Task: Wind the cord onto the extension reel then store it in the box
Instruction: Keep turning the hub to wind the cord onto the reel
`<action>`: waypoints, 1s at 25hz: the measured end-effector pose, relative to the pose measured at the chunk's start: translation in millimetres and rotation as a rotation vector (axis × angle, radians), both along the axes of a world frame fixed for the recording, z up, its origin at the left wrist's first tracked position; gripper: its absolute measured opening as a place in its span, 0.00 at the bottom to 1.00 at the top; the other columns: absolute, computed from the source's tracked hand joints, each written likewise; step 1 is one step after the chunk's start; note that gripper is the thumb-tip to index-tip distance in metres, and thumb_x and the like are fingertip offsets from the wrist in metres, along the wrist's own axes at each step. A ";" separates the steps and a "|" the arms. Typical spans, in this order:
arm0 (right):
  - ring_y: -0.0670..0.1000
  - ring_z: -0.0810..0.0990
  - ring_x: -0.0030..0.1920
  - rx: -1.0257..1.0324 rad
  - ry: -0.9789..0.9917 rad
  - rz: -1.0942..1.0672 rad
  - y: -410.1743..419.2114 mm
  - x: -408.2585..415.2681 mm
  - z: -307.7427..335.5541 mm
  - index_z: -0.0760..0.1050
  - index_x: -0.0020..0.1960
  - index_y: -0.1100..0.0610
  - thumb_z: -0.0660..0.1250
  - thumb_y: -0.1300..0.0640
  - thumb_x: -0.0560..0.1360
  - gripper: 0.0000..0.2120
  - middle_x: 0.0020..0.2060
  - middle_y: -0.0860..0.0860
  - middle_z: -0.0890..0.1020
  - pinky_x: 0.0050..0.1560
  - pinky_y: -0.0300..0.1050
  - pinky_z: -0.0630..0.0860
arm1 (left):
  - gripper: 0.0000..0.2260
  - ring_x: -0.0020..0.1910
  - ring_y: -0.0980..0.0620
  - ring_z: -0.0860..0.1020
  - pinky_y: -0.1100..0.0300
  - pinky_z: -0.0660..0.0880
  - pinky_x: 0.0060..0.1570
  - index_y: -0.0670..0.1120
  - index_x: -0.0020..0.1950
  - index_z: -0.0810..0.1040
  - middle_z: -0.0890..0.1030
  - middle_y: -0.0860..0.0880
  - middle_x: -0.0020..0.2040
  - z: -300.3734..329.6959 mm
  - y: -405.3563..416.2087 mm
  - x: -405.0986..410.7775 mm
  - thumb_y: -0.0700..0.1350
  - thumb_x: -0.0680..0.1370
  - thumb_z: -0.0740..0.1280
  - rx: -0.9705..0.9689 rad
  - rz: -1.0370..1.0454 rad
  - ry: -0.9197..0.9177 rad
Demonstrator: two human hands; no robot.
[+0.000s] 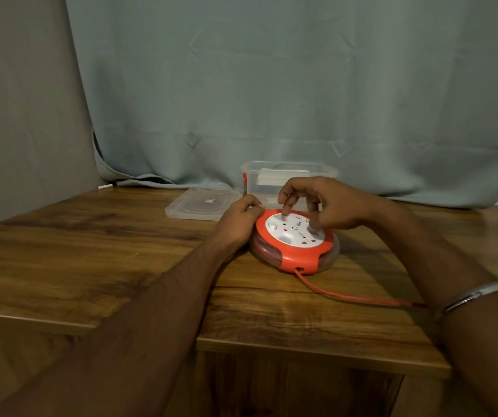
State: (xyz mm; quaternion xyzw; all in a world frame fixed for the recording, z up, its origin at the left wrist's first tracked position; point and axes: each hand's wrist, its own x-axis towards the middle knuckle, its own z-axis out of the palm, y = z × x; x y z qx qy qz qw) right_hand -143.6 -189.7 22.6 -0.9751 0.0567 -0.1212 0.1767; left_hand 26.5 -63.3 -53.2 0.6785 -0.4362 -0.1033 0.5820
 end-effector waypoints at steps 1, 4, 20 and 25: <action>0.65 0.79 0.43 0.007 0.035 0.027 -0.6 0.1 1.2 0.76 0.61 0.50 0.71 0.67 0.60 0.31 0.53 0.42 0.87 0.39 0.54 0.77 | 0.09 0.41 0.49 0.79 0.52 0.76 0.44 0.46 0.47 0.77 0.82 0.45 0.44 0.3 0.3 -0.2 0.45 0.84 0.60 -0.003 -0.004 -0.003; 0.68 0.80 0.55 0.019 0.127 0.033 -5.2 0.6 3.0 0.73 0.67 0.48 0.74 0.70 0.61 0.37 0.55 0.42 0.87 0.49 0.61 0.79 | 0.09 0.41 0.49 0.78 0.51 0.75 0.43 0.46 0.47 0.77 0.81 0.44 0.44 1.1 1.5 -1.1 0.44 0.83 0.60 -0.005 -0.030 0.001; 0.38 0.76 0.30 0.166 0.122 -0.063 -4.9 -3.2 -1.5 0.63 0.66 0.44 0.82 0.63 0.64 0.41 0.52 0.58 0.83 0.36 0.39 0.74 | 0.10 0.40 0.50 0.80 0.55 0.76 0.41 0.44 0.51 0.78 0.82 0.44 0.44 2.0 2.2 -2.0 0.46 0.85 0.60 0.013 -0.027 0.043; 0.36 0.78 0.33 0.136 0.111 -0.099 -3.9 0.1 -6.0 0.68 0.61 0.44 0.81 0.56 0.61 0.35 0.48 0.59 0.83 0.40 0.46 0.74 | 0.10 0.41 0.49 0.81 0.55 0.77 0.41 0.46 0.50 0.78 0.83 0.45 0.44 0.9 1.4 -1.0 0.47 0.85 0.60 0.021 -0.016 0.028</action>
